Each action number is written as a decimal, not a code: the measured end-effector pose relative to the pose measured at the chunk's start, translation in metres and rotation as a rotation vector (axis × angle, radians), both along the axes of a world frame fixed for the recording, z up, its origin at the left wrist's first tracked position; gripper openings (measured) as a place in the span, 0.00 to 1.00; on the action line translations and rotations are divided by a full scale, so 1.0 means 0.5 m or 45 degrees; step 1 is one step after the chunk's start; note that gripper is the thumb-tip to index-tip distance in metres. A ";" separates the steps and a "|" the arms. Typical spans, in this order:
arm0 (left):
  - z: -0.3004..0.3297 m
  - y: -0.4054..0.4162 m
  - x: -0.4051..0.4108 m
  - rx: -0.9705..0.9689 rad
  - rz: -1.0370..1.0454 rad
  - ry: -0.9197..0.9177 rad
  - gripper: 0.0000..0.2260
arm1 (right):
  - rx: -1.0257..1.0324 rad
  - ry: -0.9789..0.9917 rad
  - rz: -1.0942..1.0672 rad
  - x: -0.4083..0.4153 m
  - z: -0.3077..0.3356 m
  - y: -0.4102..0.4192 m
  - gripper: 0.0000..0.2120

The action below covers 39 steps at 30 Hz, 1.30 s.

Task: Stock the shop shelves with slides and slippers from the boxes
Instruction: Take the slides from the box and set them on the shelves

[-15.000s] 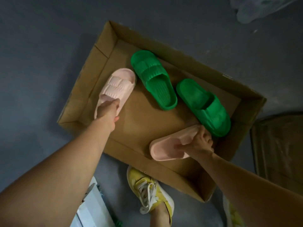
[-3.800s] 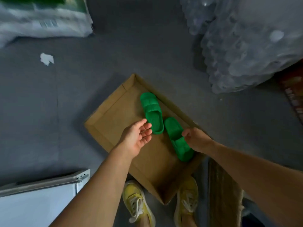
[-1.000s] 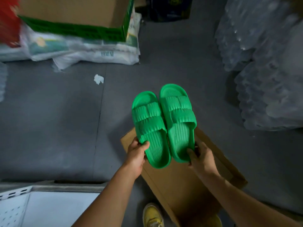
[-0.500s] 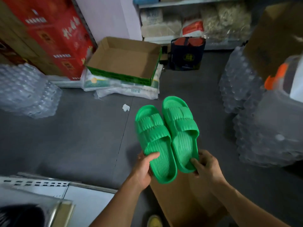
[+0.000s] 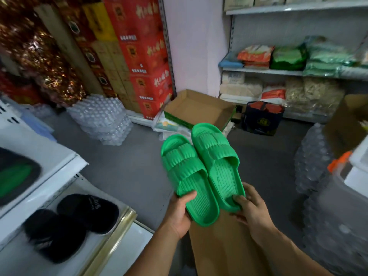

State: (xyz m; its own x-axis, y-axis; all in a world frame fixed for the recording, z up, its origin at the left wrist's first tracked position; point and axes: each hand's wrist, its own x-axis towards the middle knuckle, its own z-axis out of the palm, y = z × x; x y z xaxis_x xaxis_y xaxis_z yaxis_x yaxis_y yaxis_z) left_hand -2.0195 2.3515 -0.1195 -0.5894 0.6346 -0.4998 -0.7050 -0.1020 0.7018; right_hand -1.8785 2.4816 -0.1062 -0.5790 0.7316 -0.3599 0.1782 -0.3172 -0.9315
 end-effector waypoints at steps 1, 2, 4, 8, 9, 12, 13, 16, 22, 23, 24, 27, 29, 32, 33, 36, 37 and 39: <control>0.017 -0.009 0.005 0.021 0.042 0.001 0.27 | -0.044 0.049 0.001 -0.005 0.023 -0.007 0.16; 0.034 -0.018 0.008 0.043 0.075 0.003 0.27 | -0.080 0.092 0.002 -0.010 0.043 -0.013 0.17; 0.065 -0.040 0.014 0.092 0.112 0.026 0.27 | -0.128 0.152 0.018 -0.017 0.079 -0.025 0.18; 0.128 -0.086 0.031 0.185 0.192 0.106 0.26 | -0.241 0.248 0.084 -0.024 0.132 -0.058 0.19; 0.142 -0.098 0.036 0.194 0.224 0.114 0.27 | -0.248 0.265 0.102 -0.025 0.143 -0.069 0.20; 0.180 -0.141 0.049 0.190 0.356 0.125 0.23 | -0.223 0.296 0.168 -0.034 0.173 -0.106 0.22; 0.193 -0.158 0.054 0.189 0.402 0.123 0.21 | -0.227 0.310 0.190 -0.039 0.181 -0.119 0.23; 0.230 -0.212 0.064 0.192 0.511 0.126 0.19 | -0.280 0.349 0.248 -0.059 0.206 -0.166 0.24; 0.277 -0.335 0.059 0.157 0.706 0.166 0.21 | -0.357 0.424 0.421 -0.100 0.258 -0.267 0.24; 0.286 -0.360 0.059 0.168 0.734 0.172 0.21 | -0.353 0.431 0.455 -0.108 0.267 -0.288 0.24; 0.294 -0.376 0.060 0.180 0.747 0.176 0.21 | -0.353 0.439 0.477 -0.114 0.273 -0.303 0.24; 0.319 -0.464 0.068 0.229 0.814 0.188 0.21 | -0.364 0.443 0.578 -0.135 0.293 -0.380 0.24; 0.333 -0.537 0.079 0.245 0.869 0.186 0.22 | -0.371 0.438 0.664 -0.145 0.307 -0.445 0.24; 0.350 -0.657 0.106 0.240 0.952 0.200 0.21 | -0.376 0.430 0.777 -0.149 0.328 -0.560 0.25; 0.353 -0.700 0.115 0.233 0.985 0.212 0.20 | -0.379 0.430 0.814 -0.147 0.334 -0.600 0.25; 0.365 -0.829 0.148 0.175 1.060 0.237 0.18 | -0.407 0.440 0.926 -0.133 0.341 -0.715 0.23; 0.369 -0.870 0.160 0.140 1.081 0.242 0.18 | -0.420 0.438 0.967 -0.128 0.341 -0.752 0.23; 0.375 -0.948 0.185 0.091 1.125 0.255 0.19 | -0.457 0.424 1.023 -0.117 0.345 -0.821 0.24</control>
State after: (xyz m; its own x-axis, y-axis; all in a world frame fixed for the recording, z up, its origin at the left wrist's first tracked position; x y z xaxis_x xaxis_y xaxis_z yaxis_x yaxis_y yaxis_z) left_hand -1.9271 1.8775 0.0681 -0.9478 -0.0641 -0.3125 -0.2150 -0.5954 0.7741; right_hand -1.9369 2.0713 0.0665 -0.9760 -0.0543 -0.2109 0.2099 -0.4928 -0.8444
